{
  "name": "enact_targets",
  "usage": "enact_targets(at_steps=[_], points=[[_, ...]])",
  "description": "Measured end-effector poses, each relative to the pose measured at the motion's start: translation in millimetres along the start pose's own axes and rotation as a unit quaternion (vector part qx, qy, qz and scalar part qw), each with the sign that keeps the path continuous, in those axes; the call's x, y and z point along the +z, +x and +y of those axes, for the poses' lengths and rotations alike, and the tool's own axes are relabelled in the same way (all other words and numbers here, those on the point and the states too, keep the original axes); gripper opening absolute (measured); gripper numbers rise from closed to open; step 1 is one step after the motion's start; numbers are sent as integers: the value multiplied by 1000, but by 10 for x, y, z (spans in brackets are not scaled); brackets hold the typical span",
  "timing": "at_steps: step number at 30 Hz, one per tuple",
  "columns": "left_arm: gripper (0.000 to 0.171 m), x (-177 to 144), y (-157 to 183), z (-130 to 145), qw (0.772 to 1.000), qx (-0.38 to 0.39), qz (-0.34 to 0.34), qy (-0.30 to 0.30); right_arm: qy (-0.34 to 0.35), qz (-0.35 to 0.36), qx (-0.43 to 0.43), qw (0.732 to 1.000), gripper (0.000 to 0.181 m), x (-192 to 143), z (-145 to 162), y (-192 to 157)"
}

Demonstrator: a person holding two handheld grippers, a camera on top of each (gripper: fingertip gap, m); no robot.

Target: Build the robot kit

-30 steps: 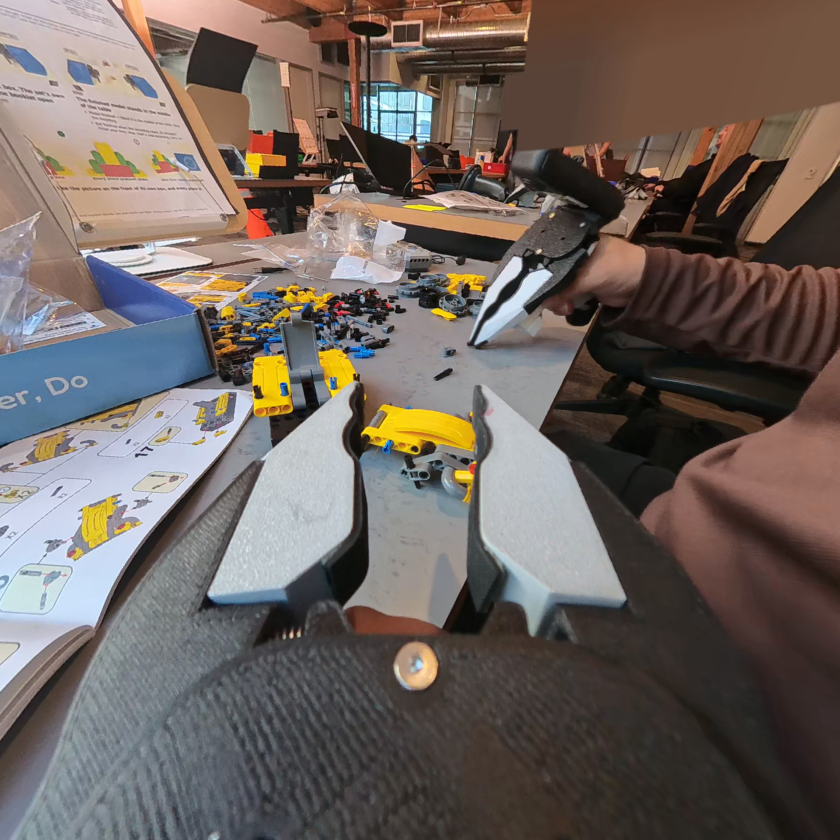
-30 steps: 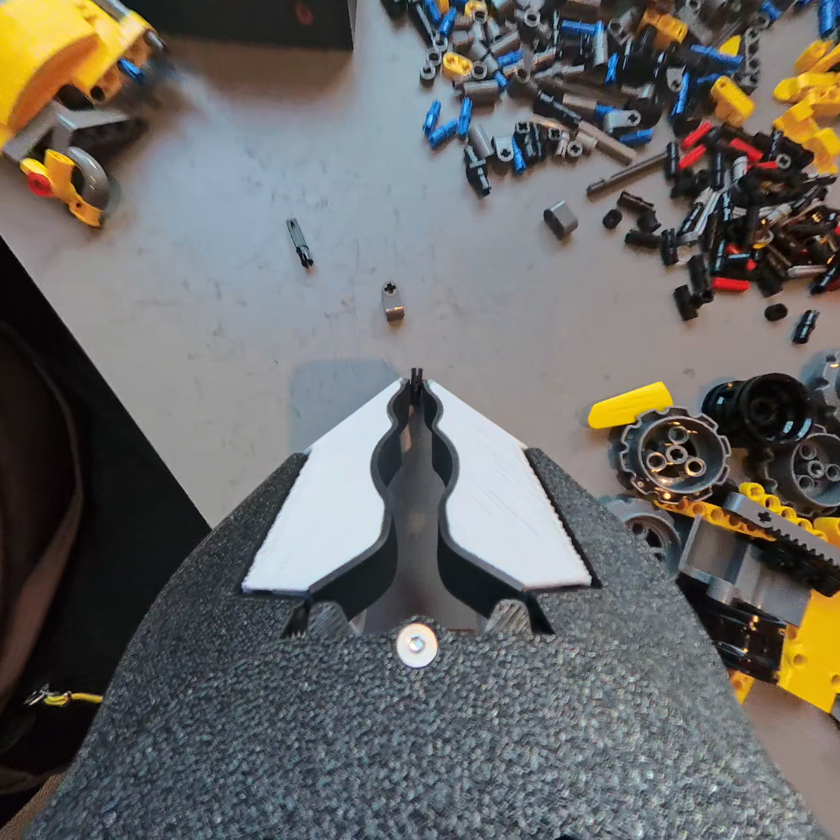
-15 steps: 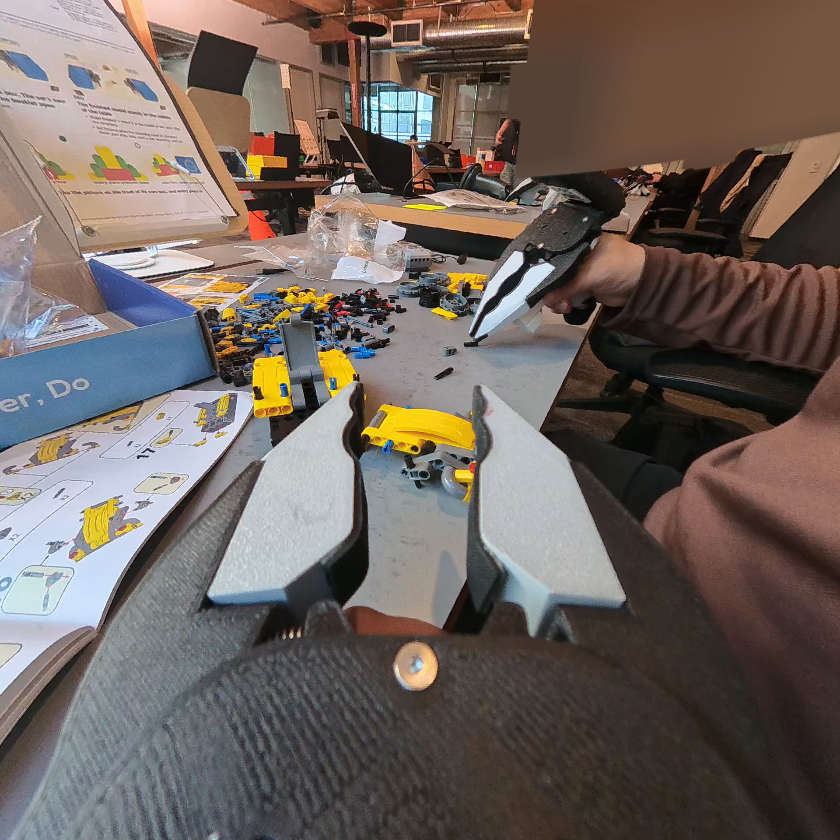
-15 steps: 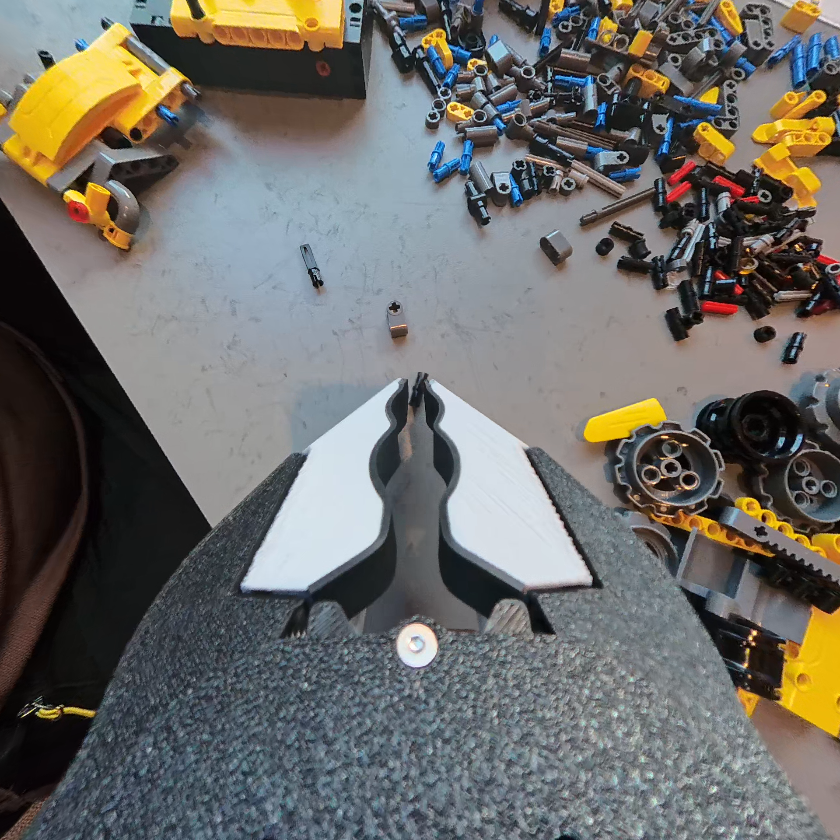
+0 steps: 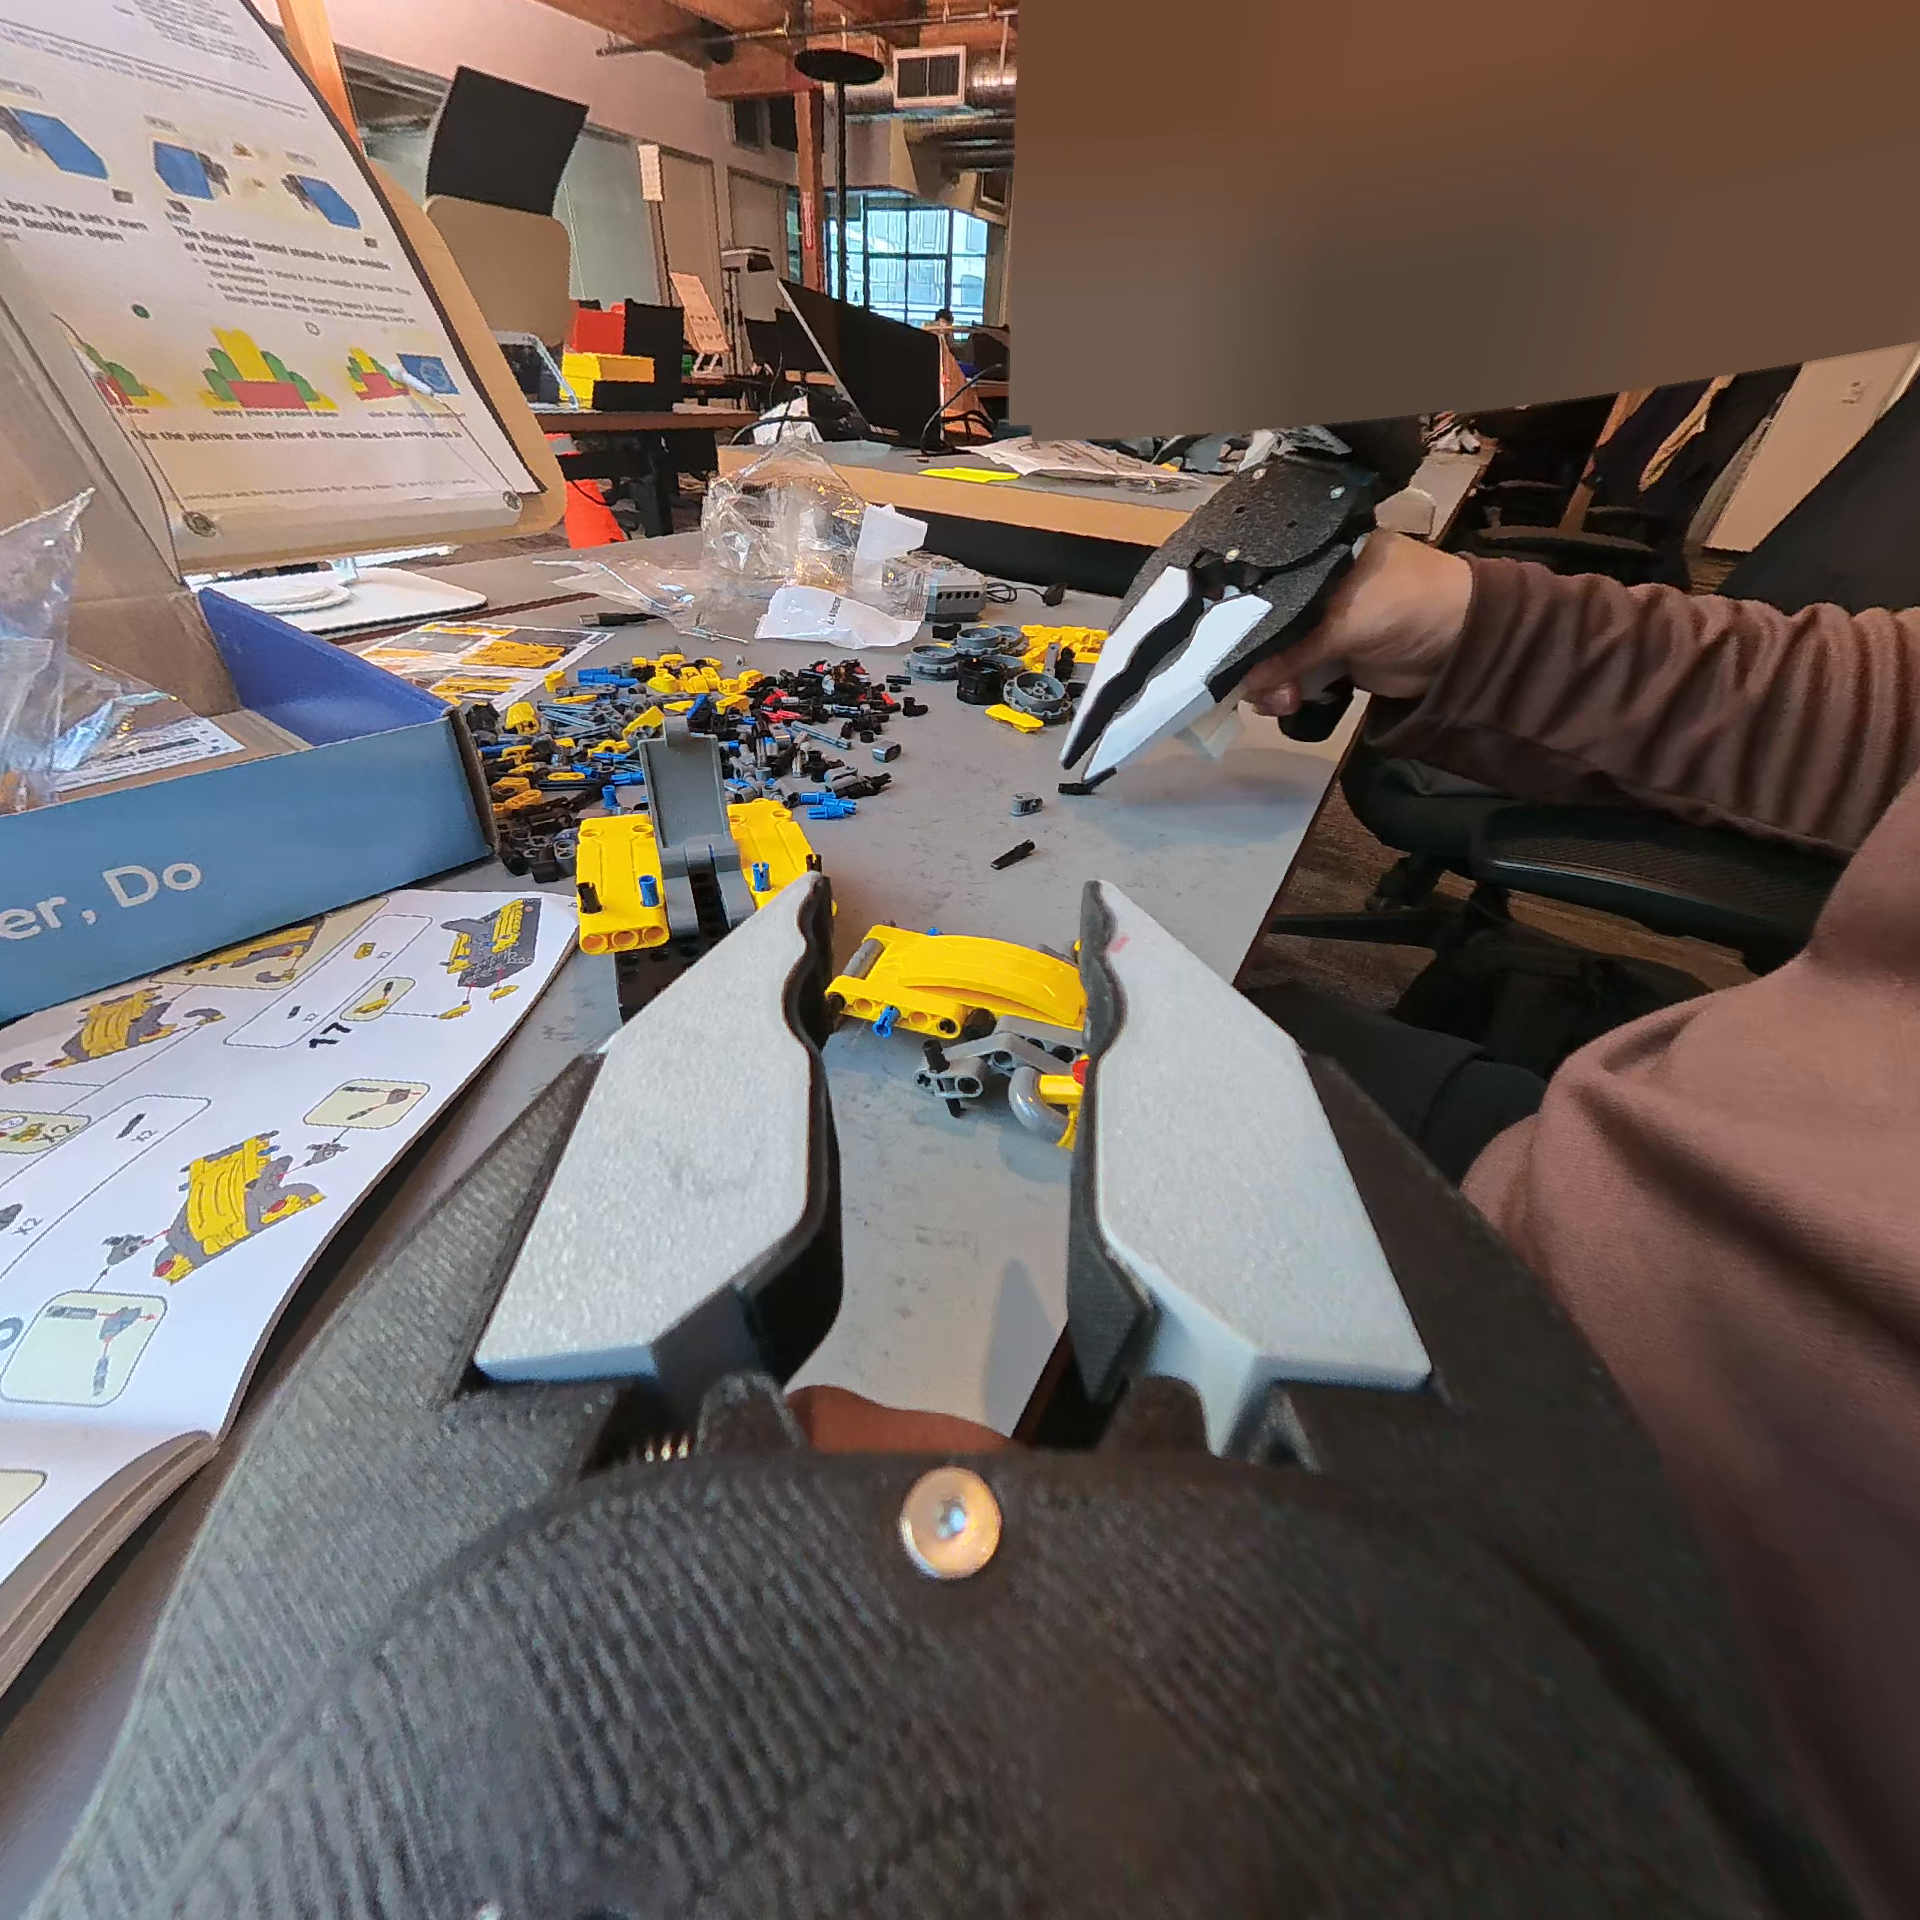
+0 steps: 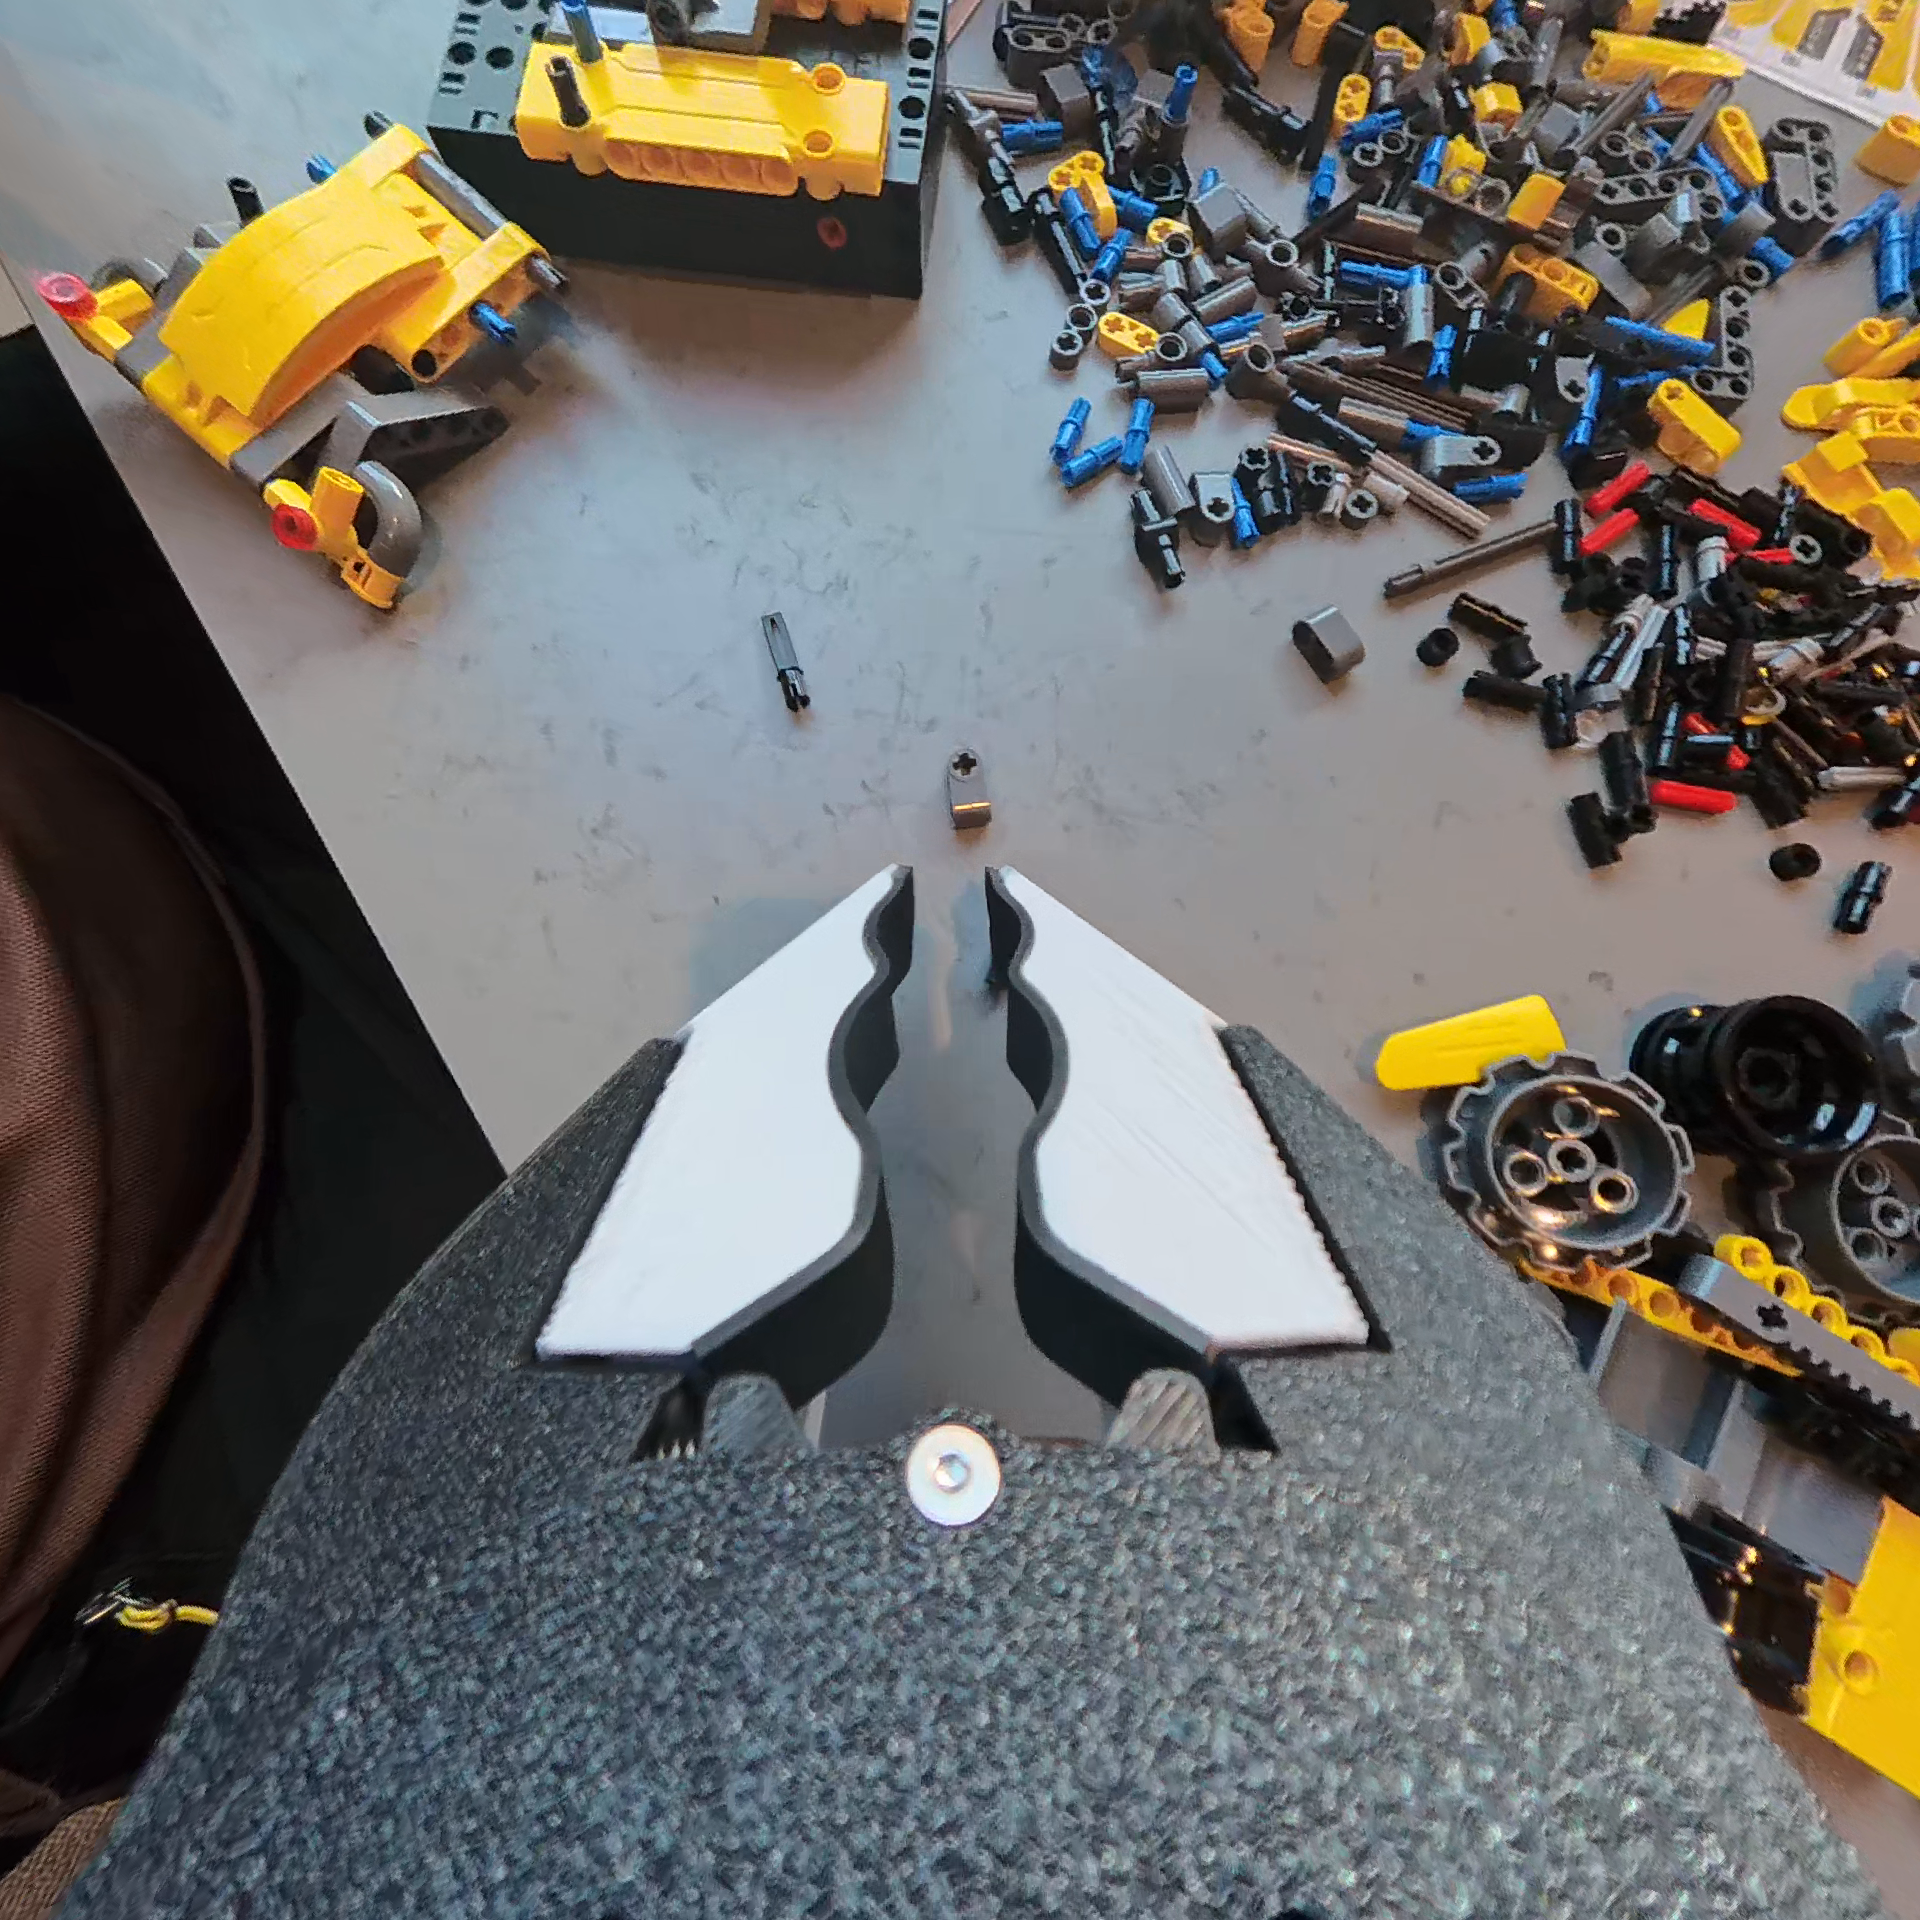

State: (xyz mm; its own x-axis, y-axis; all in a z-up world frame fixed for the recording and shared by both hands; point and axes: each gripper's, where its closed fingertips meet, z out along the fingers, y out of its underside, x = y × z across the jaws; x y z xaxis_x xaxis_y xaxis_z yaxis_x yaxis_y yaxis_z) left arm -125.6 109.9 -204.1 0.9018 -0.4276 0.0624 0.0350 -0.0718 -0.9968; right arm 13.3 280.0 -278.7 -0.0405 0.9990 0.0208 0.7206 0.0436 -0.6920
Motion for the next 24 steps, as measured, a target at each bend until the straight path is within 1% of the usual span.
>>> enact_targets(at_steps=[9,17,21,24], points=[[45,-18,1,-20,1000,-7,5,7,-15,-12,-12,1000,16,123,-66,46],[45,-23,1,-27,1000,-12,9,9,-42,-64,-64,995,18,200,-97,25],[46,-18,-5,-23,1000,-16,10,7,-70,-80,-86,991,16,222,-48,29],[46,-14,-6,-19,1000,-16,10,6,-78,-94,-106,987,5,227,-42,7]])
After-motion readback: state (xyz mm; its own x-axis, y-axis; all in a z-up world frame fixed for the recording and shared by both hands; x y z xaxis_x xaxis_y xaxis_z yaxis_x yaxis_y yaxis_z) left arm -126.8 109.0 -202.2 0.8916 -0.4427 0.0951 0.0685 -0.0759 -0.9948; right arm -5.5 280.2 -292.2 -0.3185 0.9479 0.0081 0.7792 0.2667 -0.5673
